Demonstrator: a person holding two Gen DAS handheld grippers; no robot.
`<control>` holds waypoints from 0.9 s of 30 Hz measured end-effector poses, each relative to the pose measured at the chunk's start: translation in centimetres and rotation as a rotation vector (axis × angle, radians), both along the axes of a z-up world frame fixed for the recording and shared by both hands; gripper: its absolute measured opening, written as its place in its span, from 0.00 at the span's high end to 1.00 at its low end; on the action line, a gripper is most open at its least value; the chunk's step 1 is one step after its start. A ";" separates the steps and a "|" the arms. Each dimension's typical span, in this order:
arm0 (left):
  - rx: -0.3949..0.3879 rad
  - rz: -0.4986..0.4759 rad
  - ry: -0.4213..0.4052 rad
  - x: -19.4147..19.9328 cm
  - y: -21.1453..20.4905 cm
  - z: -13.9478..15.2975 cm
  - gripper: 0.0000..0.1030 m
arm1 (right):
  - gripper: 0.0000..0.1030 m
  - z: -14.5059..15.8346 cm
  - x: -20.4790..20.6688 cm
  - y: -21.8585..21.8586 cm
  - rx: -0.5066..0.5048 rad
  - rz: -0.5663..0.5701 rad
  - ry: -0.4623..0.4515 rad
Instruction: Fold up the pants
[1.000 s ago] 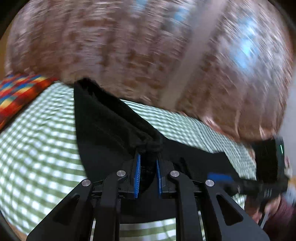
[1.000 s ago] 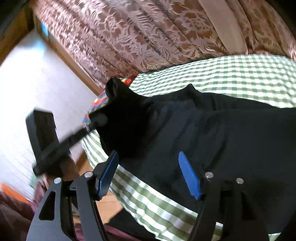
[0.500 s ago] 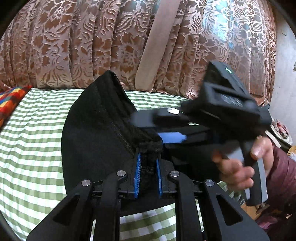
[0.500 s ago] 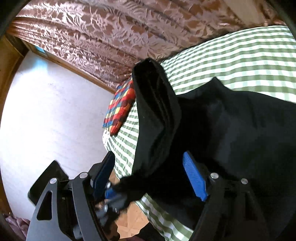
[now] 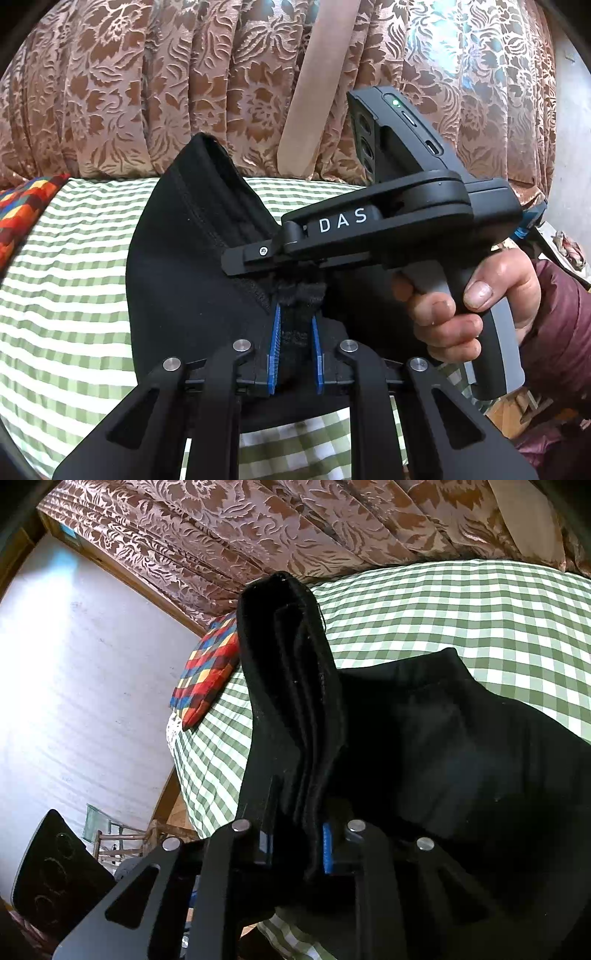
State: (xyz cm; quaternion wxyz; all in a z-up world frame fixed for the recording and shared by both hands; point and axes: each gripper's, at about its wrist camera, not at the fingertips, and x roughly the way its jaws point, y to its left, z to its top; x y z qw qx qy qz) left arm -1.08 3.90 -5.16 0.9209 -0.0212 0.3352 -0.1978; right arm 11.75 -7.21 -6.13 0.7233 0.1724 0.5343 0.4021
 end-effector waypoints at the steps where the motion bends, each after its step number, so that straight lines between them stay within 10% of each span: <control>1: 0.003 0.001 -0.001 0.0 -0.1 0.0 0.87 | 0.80 -0.1 0.0 -0.1 0.000 -0.003 0.006; 5: 0.002 -0.004 -0.003 -0.2 -0.2 0.0 0.87 | 0.45 -0.4 0.2 -0.5 0.000 -0.016 0.025; 7: 0.010 -0.004 -0.005 -0.3 -0.3 -0.1 0.87 | 0.44 -0.5 0.2 -0.7 0.004 -0.019 0.031; 9: 0.014 -0.004 -0.006 -0.4 -0.4 -0.1 0.87 | 0.48 -0.4 0.2 -0.7 -0.010 -0.018 0.026; 11: 0.013 -0.003 -0.006 -0.4 -0.4 -0.1 0.87 | 0.78 -0.5 0.1 -0.5 -0.018 -0.007 0.026; 18: 0.019 -0.009 -0.009 -1.1 -0.1 0.2 0.82 | 0.86 0.4 -0.3 0.3 -0.007 -0.001 0.000; 22: -0.155 -0.058 0.018 -2.6 3.7 1.3 0.63 | 0.86 1.3 -0.3 -0.1 0.036 -0.016 0.013; 27: -0.393 0.168 0.048 -3.2 12.9 0.8 0.62 | 0.87 3.9 -1.4 0.7 0.084 0.005 -0.017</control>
